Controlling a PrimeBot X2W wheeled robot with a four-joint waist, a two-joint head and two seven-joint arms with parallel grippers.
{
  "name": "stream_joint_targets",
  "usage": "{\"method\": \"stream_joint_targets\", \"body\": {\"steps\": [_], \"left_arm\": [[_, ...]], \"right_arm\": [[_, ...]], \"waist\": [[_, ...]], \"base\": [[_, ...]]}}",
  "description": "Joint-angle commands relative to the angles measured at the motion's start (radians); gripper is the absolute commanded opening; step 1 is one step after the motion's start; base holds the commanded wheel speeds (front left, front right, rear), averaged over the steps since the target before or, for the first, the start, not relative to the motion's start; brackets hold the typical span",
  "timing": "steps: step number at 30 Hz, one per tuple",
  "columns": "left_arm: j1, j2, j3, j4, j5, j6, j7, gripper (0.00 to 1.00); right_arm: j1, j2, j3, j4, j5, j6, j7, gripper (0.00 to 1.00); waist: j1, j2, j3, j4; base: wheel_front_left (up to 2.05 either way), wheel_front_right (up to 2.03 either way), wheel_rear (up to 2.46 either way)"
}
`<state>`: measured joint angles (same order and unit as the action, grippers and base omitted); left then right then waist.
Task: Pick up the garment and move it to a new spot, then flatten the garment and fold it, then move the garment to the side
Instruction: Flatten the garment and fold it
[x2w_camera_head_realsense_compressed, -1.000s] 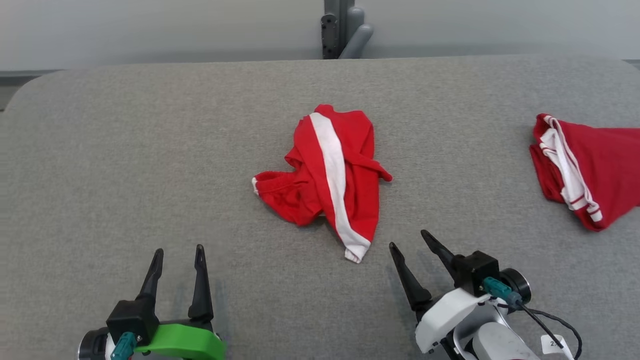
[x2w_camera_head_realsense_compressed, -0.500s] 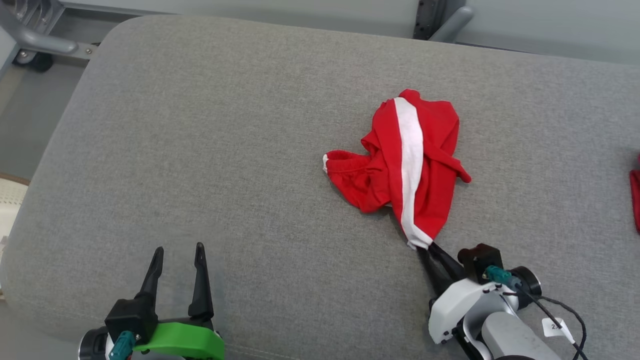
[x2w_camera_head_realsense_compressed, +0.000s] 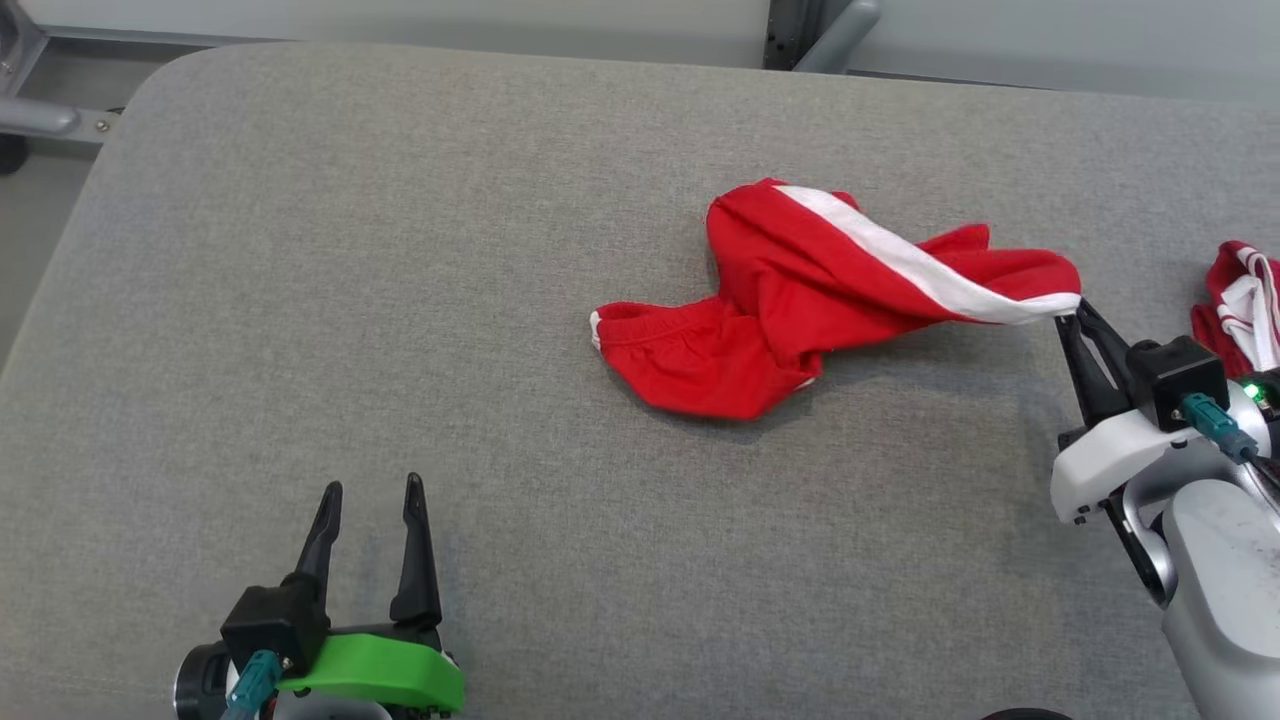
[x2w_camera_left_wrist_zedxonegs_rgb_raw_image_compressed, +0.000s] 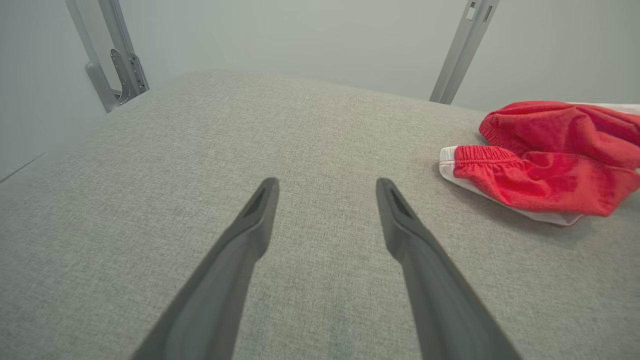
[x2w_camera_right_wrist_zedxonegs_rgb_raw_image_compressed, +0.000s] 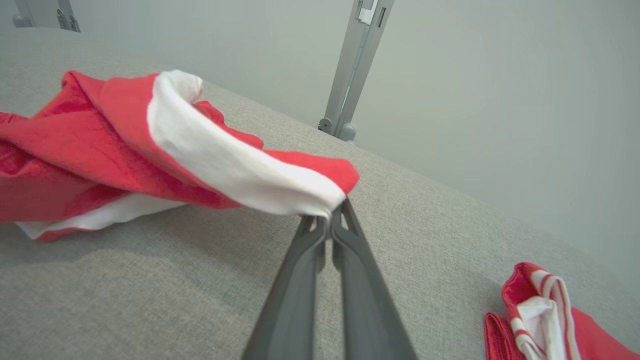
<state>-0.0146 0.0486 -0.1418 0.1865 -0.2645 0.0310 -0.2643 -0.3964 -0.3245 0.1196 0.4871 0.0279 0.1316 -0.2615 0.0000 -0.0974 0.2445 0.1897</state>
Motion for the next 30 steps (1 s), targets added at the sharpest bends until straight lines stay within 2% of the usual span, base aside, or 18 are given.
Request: {"method": "stream_joint_targets", "body": {"steps": [1, 3, 4, 5, 10, 18, 26, 30], "left_arm": [[-0.006, 0.004, -0.002, 0.002, -0.010, 0.006, 0.001, 1.00], [-0.003, 0.004, -0.006, 0.007, -0.011, 0.007, 0.001, 1.00], [-0.001, 0.004, -0.008, 0.011, -0.013, 0.006, 0.001, 1.00], [0.001, 0.004, -0.009, 0.016, -0.014, 0.005, 0.001, 1.00], [0.011, 0.004, -0.001, 0.026, 0.000, -0.003, 0.001, 1.00], [-0.022, 0.004, 0.024, 0.020, 0.019, -0.018, 0.001, 1.00], [-0.172, 0.004, 0.024, 0.037, 0.059, -0.056, 0.001, 1.00], [-0.293, 0.004, 0.028, 0.106, 0.080, -0.086, 0.001, 1.00]], "right_arm": [[0.008, 0.005, -0.001, -0.003, -0.010, -0.002, -0.002, 0.00], [0.032, 0.009, -0.008, 0.013, -0.016, -0.002, -0.002, 0.00], [0.050, 0.017, -0.010, 0.041, -0.021, -0.002, -0.002, 0.40], [0.057, 0.028, -0.008, 0.062, -0.023, -0.002, -0.002, 1.00], [0.103, 0.093, -0.048, 0.082, 0.002, -0.002, -0.002, 1.00], [0.164, 0.178, -0.062, -0.053, 0.028, -0.002, -0.002, 1.00], [0.155, 0.206, -0.014, -0.139, 0.058, -0.002, -0.002, 1.00], [0.136, 0.213, 0.007, -0.164, 0.067, -0.002, -0.002, 1.00]], "waist": [[0.0000, -0.0001, -0.009, -0.020], [0.0000, -0.0001, -0.014, -0.030], [0.0000, -0.0001, -0.017, -0.034], [0.0000, -0.0001, -0.020, -0.037], [0.0000, -0.0001, -0.035, -0.067], [0.0000, -0.0001, -0.039, -0.157], [0.0000, -0.0001, 0.019, -0.264], [0.0000, -0.0001, 0.066, -0.323]], "base": [[0.00, 0.00, 0.00], [0.00, 0.00, 0.00], [0.00, 0.00, 0.00], [0.00, 0.00, 0.00], [0.00, 0.00, 0.00], [0.00, 0.00, 0.00], [0.00, 0.00, 0.00], [0.00, 0.00, 0.00]]}}
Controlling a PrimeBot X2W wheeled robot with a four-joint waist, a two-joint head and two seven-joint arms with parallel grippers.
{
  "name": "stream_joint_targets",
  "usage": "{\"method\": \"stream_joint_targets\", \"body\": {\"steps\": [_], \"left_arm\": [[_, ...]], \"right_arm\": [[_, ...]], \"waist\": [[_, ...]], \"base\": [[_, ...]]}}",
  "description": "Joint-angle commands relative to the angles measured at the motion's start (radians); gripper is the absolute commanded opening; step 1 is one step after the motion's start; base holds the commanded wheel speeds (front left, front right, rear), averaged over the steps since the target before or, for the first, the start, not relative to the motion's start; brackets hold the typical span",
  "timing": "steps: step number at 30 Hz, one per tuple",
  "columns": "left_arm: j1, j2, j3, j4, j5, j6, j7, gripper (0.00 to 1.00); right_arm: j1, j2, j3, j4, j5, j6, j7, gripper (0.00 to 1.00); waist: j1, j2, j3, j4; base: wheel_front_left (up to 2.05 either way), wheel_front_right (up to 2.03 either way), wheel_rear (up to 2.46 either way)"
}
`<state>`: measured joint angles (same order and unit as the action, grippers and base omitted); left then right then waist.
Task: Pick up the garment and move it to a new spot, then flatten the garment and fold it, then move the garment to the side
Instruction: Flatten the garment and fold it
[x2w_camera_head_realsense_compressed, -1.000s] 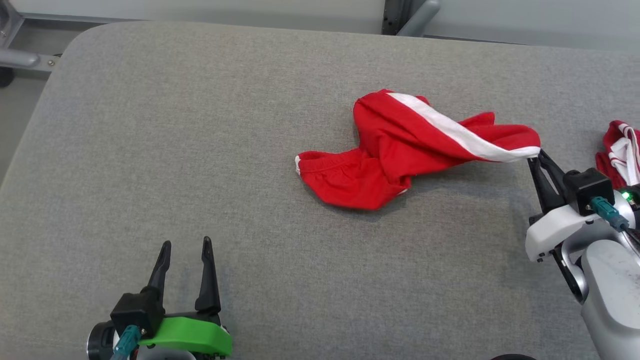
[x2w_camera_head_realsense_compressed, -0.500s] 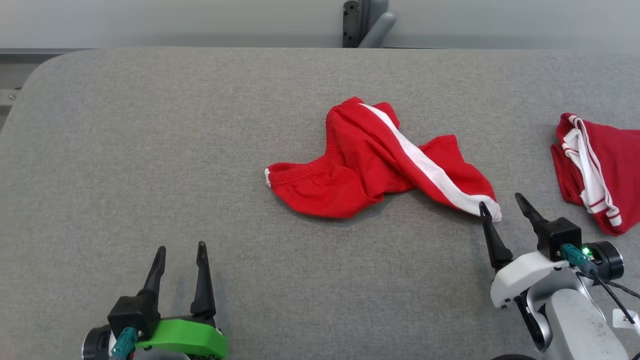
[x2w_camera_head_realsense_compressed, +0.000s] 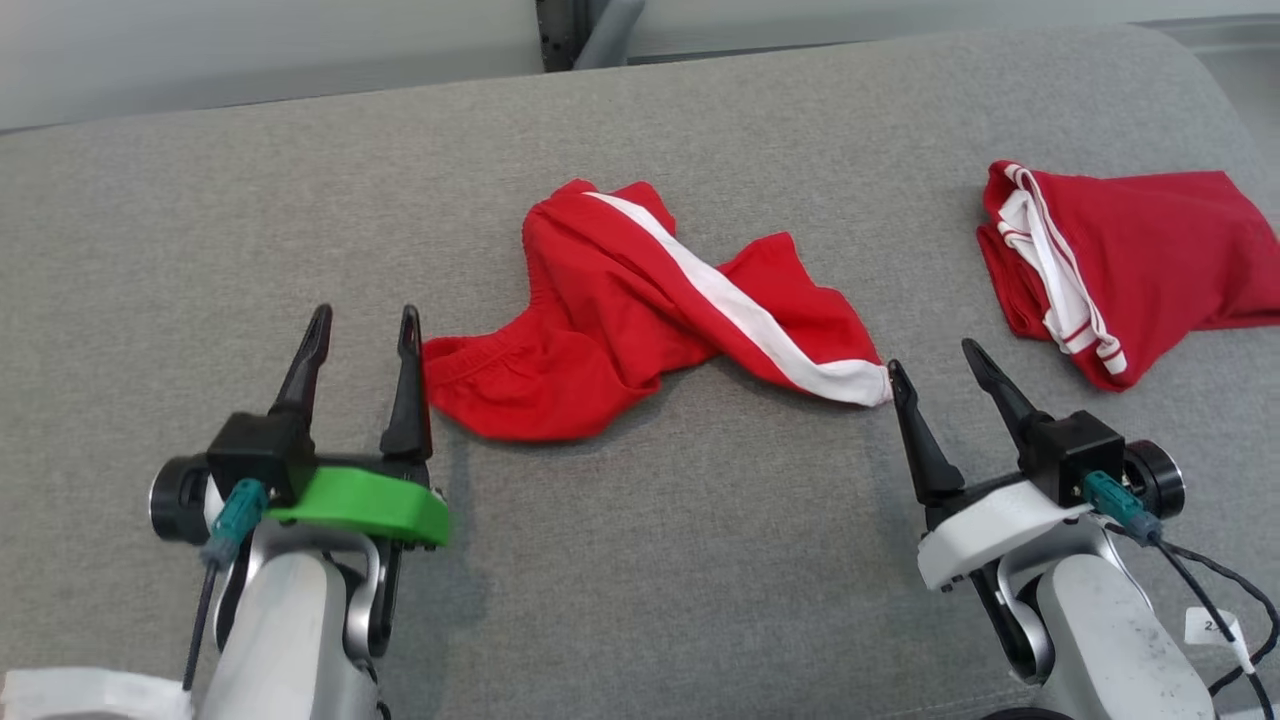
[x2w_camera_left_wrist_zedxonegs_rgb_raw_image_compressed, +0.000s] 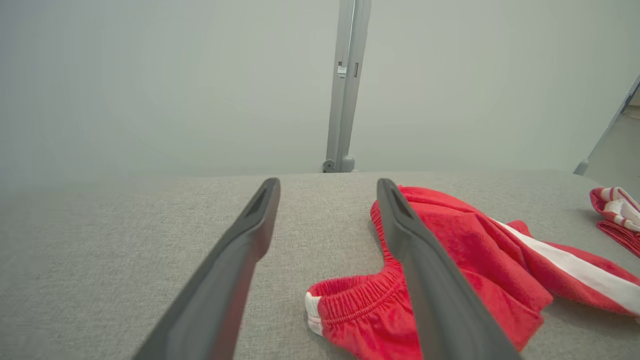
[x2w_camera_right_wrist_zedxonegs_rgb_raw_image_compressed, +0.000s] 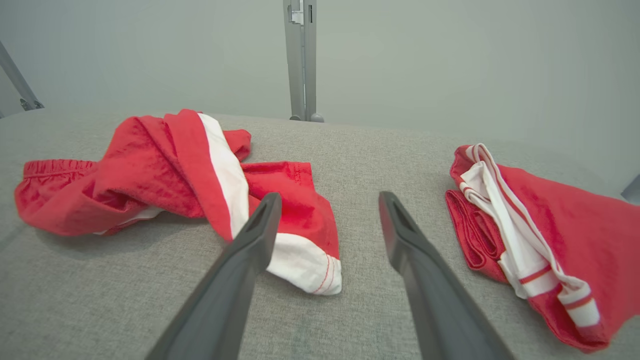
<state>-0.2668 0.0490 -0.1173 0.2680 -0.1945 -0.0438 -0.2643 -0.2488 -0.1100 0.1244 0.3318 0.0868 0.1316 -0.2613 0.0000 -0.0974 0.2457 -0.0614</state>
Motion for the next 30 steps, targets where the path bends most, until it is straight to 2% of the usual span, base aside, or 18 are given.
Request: {"method": "stream_joint_targets", "body": {"steps": [1, 11, 17, 22, 23, 24, 25, 30], "left_arm": [[-0.070, 0.003, 0.007, 0.052, 0.007, -0.017, 0.001, 1.00], [-0.365, 0.015, -0.003, 0.442, -0.027, -0.075, 0.001, 1.00], [-0.504, 0.024, -0.011, 0.647, -0.091, -0.086, 0.019, 1.00], [-0.562, 0.037, -0.037, 0.761, -0.094, -0.088, 0.019, 1.00], [-0.566, 0.036, -0.041, 0.774, -0.097, -0.088, 0.016, 0.80], [-0.570, 0.033, -0.048, 0.782, -0.098, -0.088, 0.013, 0.23], [-0.570, 0.031, -0.059, 0.786, -0.096, -0.088, 0.008, 0.00], [-0.540, 0.017, -0.110, 0.787, -0.130, -0.088, 0.000, 0.00]], "right_arm": [[-0.017, 0.001, 0.008, -0.013, 0.012, -0.002, -0.002, 1.00], [-0.048, 0.023, 0.035, -0.032, 0.034, -0.002, -0.002, 1.00], [-0.060, 0.032, 0.043, -0.034, 0.043, -0.002, -0.002, 1.00], [-0.056, 0.038, 0.042, -0.031, 0.042, -0.002, -0.002, 1.00], [-0.055, 0.039, 0.040, -0.031, 0.042, -0.002, -0.002, 1.00], [-0.053, 0.040, 0.038, -0.031, 0.041, -0.002, -0.002, 1.00], [-0.050, 0.041, 0.035, -0.031, 0.040, -0.002, -0.002, 1.00], [-0.048, 0.043, 0.026, -0.025, 0.037, -0.002, -0.002, 1.00]], "waist": [[0.0000, -0.0001, 0.076, -0.087], [0.0000, -0.0001, 0.149, -0.196], [0.0000, -0.0001, 0.171, -0.236], [0.0000, -0.0001, 0.174, -0.245], [0.0000, -0.0001, 0.173, -0.245], [0.0000, -0.0001, 0.172, -0.244], [0.0000, -0.0001, 0.170, -0.241], [0.0000, -0.0001, 0.153, -0.218]], "base": [[0.00, 0.00, 0.00], [0.00, 0.00, 0.00], [0.00, 0.00, 0.00], [0.00, 0.00, 0.00], [0.00, 0.00, 0.00], [0.00, 0.00, 0.00], [0.00, 0.00, 0.00], [0.00, 0.00, 0.00]]}}
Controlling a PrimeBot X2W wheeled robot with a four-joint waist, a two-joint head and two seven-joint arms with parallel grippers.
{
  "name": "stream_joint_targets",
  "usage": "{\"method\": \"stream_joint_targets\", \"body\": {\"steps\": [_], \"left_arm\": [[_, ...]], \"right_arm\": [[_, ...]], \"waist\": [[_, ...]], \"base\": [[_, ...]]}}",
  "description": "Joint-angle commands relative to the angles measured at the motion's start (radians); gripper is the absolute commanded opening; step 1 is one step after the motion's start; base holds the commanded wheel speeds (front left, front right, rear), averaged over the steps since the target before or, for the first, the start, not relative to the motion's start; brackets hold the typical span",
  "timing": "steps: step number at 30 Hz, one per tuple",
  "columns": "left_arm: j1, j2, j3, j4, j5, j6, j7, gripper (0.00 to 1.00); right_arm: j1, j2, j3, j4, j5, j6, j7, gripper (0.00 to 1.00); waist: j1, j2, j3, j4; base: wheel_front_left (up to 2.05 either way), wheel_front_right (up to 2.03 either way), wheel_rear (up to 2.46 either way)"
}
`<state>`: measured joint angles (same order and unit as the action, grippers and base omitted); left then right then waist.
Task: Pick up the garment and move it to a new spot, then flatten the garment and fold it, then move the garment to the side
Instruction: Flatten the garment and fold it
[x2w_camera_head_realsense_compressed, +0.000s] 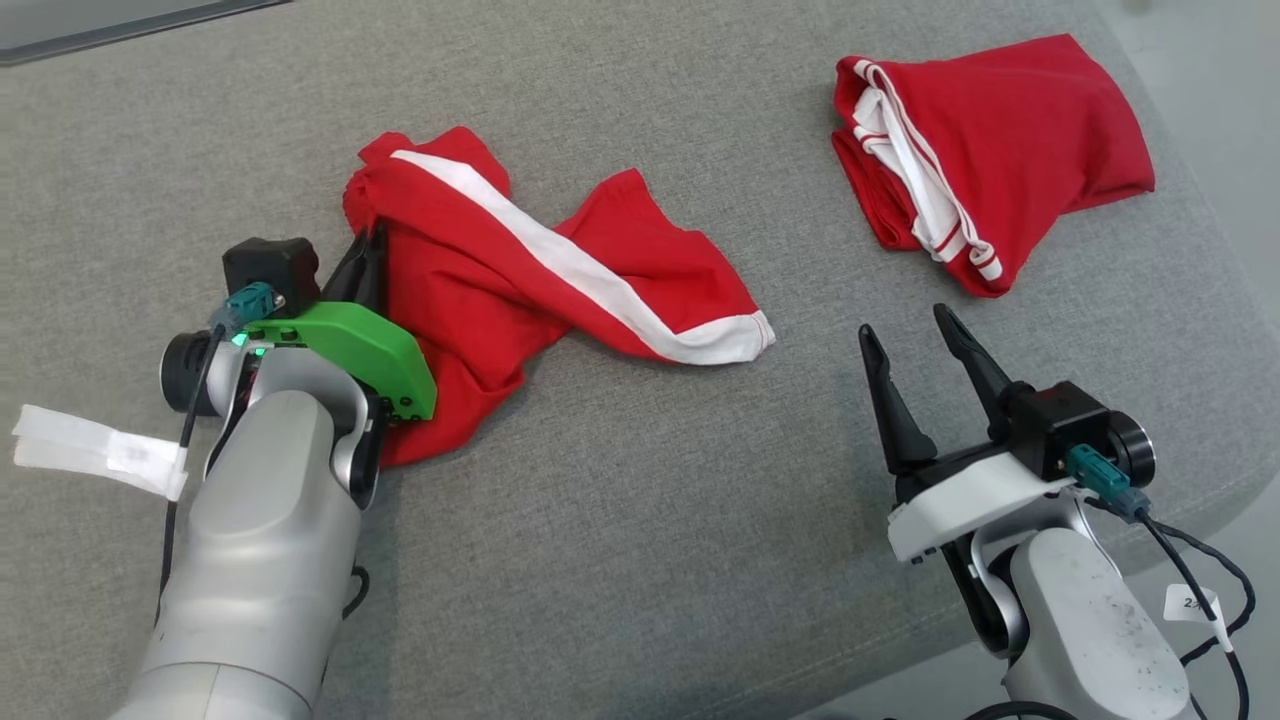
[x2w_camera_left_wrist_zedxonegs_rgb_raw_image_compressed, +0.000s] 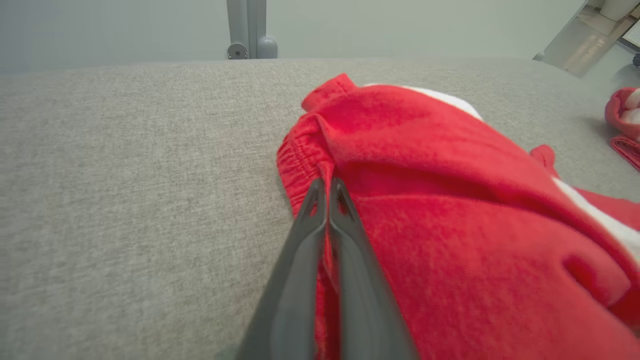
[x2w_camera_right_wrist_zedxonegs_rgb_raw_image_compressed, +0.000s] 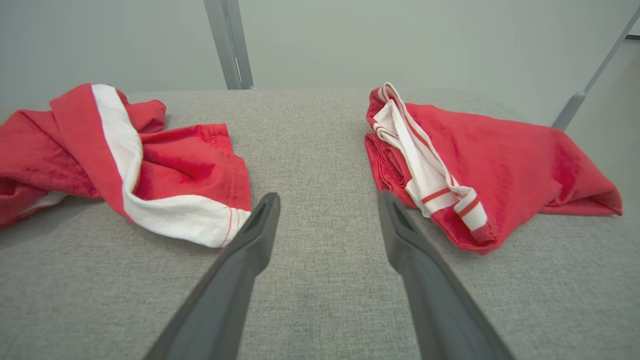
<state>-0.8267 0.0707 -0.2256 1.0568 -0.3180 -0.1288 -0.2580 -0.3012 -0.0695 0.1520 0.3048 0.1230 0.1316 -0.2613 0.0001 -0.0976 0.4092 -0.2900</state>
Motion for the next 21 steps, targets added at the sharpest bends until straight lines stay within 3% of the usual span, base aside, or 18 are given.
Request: {"method": "stream_joint_targets", "body": {"steps": [1, 7, 15, 21], "left_arm": [[0.022, -0.004, -0.007, -0.014, -0.008, -0.003, -0.008, 0.00], [0.099, -0.002, 0.029, -0.240, 0.022, 0.003, -0.006, 0.00], [0.332, -0.017, 0.028, -0.557, 0.077, 0.004, -0.005, 0.00], [0.527, -0.019, 0.019, -0.679, 0.070, 0.023, -0.006, 0.00]], "right_arm": [[0.004, 0.002, -0.004, 0.003, 0.001, -0.002, -0.002, 1.00], [0.027, -0.005, -0.020, 0.013, 0.000, -0.002, -0.002, 1.00], [0.085, -0.014, -0.054, 0.044, -0.003, -0.002, -0.002, 1.00], [0.110, -0.008, -0.059, 0.059, -0.010, -0.002, -0.002, 1.00]], "waist": [[-0.0001, 0.0001, -0.015, 0.017], [-0.0001, 0.0001, -0.060, 0.073], [-0.0001, 0.0001, -0.149, 0.194], [-0.0001, 0.0001, -0.188, 0.259]], "base": [[0.00, 0.00, 0.00], [0.00, 0.00, 0.00], [0.00, 0.00, 0.00], [0.00, 0.00, 0.00]]}}
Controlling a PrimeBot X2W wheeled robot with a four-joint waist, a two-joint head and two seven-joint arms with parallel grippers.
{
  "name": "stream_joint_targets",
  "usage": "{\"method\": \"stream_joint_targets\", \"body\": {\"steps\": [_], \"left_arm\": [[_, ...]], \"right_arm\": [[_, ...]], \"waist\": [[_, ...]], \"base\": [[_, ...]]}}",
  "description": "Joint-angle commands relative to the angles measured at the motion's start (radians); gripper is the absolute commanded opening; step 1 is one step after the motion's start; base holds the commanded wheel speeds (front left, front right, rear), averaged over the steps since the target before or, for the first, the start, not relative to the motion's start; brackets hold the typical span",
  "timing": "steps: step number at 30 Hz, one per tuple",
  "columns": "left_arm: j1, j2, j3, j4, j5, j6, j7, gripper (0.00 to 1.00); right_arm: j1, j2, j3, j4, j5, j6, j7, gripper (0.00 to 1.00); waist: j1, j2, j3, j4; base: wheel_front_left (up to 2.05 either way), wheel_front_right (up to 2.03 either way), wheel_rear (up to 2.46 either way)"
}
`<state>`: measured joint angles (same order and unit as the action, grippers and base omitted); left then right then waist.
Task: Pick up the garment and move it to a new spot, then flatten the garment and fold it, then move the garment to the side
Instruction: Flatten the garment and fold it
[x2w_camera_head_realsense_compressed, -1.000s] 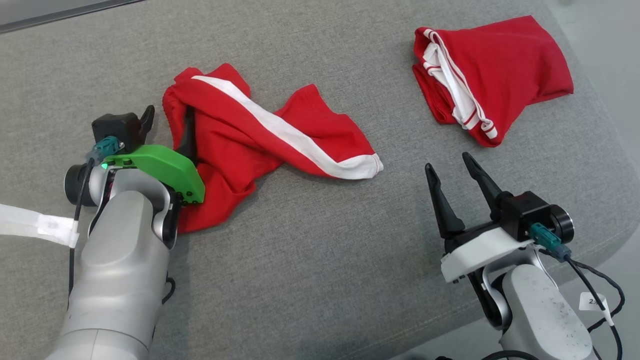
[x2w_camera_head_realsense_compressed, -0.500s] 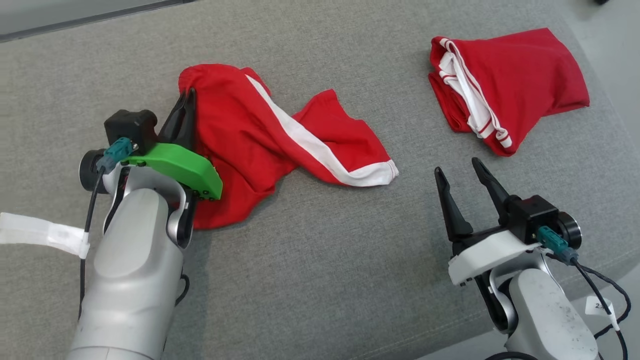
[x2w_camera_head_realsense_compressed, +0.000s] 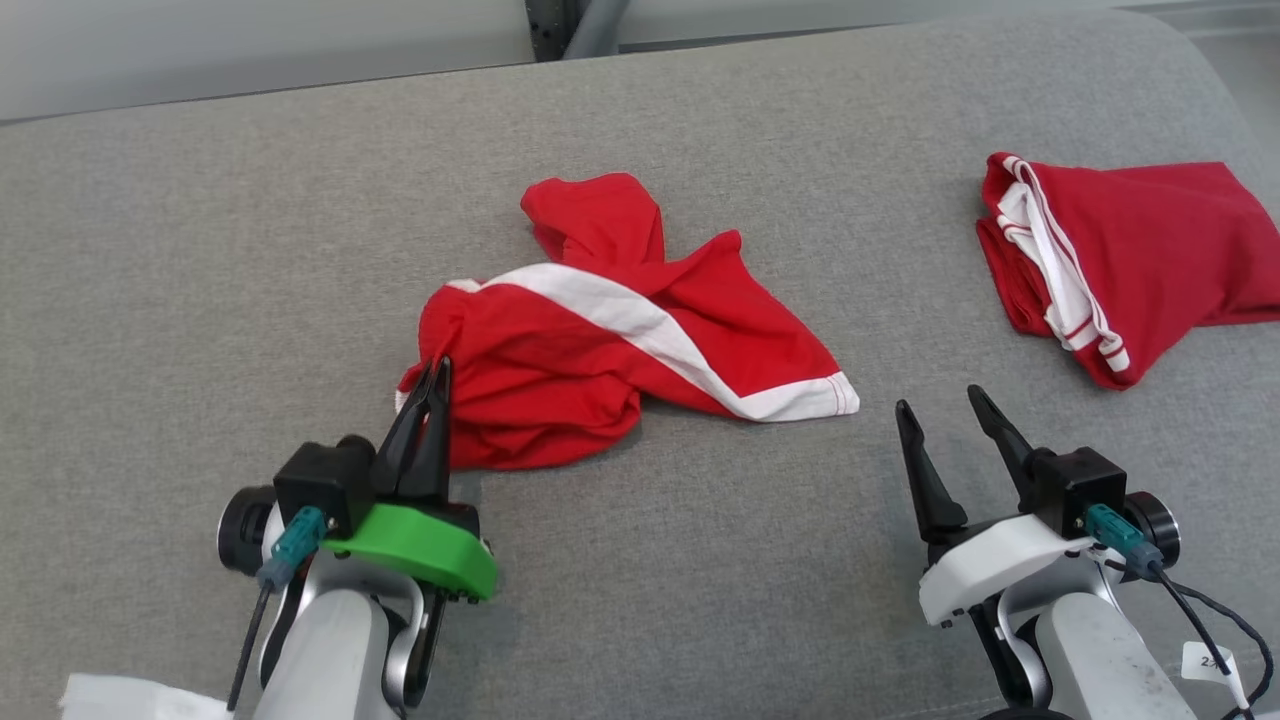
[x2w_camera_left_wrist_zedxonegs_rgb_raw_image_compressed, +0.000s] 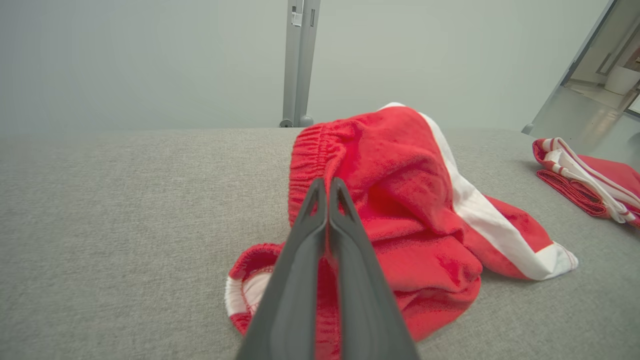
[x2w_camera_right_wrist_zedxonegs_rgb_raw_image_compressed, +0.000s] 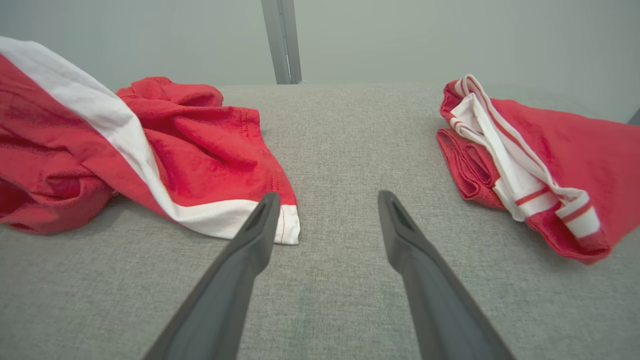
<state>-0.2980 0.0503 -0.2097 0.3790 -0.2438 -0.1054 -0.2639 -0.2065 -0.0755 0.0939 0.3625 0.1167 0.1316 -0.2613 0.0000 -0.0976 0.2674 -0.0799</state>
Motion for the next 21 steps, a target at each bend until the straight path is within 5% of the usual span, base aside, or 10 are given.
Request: {"method": "stream_joint_targets", "body": {"steps": [1, 8, 9, 10, 11, 21], "left_arm": [[0.022, 0.001, 0.003, -0.009, 0.014, 0.006, 0.000, 0.00], [0.182, 0.001, 0.015, -0.040, 0.031, 0.037, 0.000, 0.00], [0.195, 0.001, 0.012, -0.046, 0.034, 0.041, 0.000, 0.09], [0.214, 0.001, 0.010, -0.037, 0.043, 0.047, 0.000, 0.33], [0.235, 0.001, 0.008, -0.023, 0.033, 0.050, 0.000, 0.99], [0.314, 0.002, 0.044, 0.008, 0.020, 0.082, 0.000, 1.00]], "right_arm": [[0.019, -0.001, -0.001, 0.004, -0.003, -0.002, -0.002, 1.00], [0.024, -0.008, 0.011, 0.025, 0.000, -0.002, -0.002, 1.00], [0.025, -0.010, 0.012, 0.028, 0.001, -0.002, -0.002, 1.00], [0.027, -0.011, 0.014, 0.030, 0.002, -0.002, -0.002, 1.00], [0.029, -0.012, 0.016, 0.031, 0.003, -0.002, -0.002, 1.00], [0.062, -0.007, 0.007, 0.032, 0.006, -0.002, -0.002, 1.00]], "waist": [[0.0000, 0.0002, -0.050, 0.055], [0.0000, 0.0002, -0.084, 0.064], [0.0000, 0.0002, -0.089, 0.063], [0.0000, 0.0002, -0.094, 0.061], [0.0000, 0.0002, -0.098, 0.059], [0.0000, 0.0002, -0.149, 0.027]], "base": [[0.00, 0.00, 0.00], [0.00, 0.00, 0.00], [0.00, 0.00, 0.00], [0.00, 0.00, 0.00], [0.00, 0.00, 0.00], [0.00, 0.00, 0.00]]}}
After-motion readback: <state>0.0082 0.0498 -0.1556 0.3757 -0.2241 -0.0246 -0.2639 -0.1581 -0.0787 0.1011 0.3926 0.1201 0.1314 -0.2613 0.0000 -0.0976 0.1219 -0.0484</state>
